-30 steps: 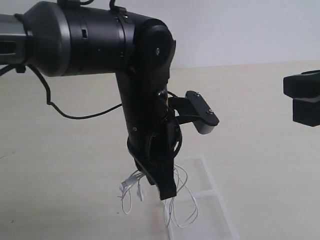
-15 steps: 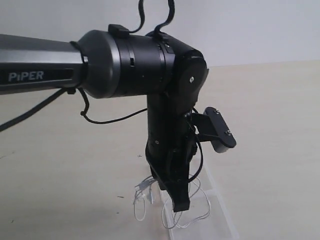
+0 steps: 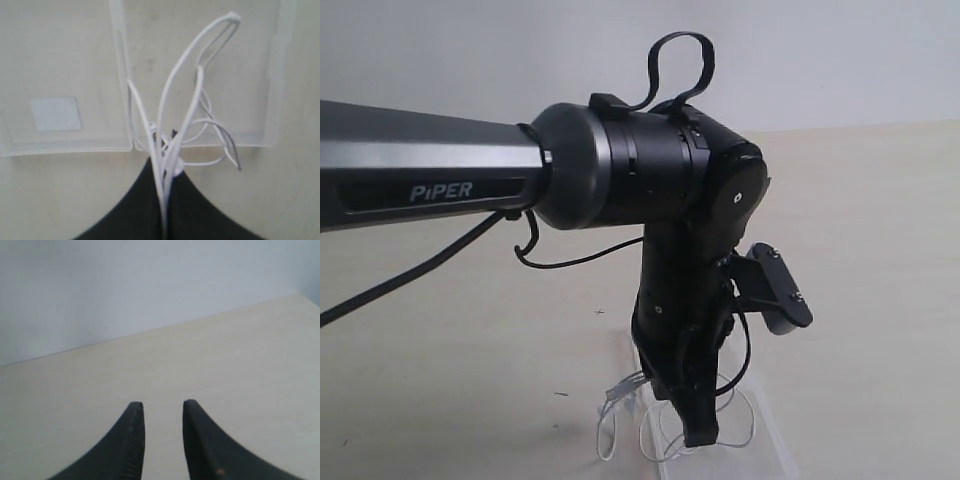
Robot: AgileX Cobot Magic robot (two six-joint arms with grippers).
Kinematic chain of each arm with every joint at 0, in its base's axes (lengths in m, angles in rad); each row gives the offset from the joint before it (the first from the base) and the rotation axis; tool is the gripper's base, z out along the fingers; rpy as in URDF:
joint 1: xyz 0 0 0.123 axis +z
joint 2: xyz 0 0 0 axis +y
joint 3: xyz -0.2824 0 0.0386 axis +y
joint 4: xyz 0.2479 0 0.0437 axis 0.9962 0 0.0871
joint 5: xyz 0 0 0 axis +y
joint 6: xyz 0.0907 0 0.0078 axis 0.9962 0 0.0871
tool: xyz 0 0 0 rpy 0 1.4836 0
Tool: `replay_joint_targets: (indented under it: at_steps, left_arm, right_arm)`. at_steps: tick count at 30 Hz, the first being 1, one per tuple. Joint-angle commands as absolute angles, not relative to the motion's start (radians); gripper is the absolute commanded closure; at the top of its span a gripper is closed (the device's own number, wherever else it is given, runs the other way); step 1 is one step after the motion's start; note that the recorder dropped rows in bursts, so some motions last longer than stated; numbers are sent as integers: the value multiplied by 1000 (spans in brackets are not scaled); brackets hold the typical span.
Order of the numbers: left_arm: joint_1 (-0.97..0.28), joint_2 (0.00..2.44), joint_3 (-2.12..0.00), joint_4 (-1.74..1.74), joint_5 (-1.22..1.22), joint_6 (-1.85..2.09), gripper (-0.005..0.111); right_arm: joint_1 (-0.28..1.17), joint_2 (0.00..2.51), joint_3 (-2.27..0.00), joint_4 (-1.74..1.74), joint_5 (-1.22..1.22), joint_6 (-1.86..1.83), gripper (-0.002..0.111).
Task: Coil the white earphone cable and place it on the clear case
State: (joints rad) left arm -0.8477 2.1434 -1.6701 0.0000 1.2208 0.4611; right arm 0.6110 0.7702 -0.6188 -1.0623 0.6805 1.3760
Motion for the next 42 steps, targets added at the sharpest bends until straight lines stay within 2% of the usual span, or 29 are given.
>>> replay_joint_targets:
  at_steps: [1, 25, 42]
  left_arm:
    - [-857, 2137, -1727, -28, 1221, 453, 107]
    - [-888, 2142, -1746, -172, 1100, 468, 107]
    - [-888, 2142, -1636, -200, 958, 466, 107]
  right_arm:
    - [605, 768, -613, -1077, 678, 1379, 81]
    - [605, 768, -613, -1065, 682, 1369, 81]
    - [605, 768, -613, -1048, 682, 1349, 81]
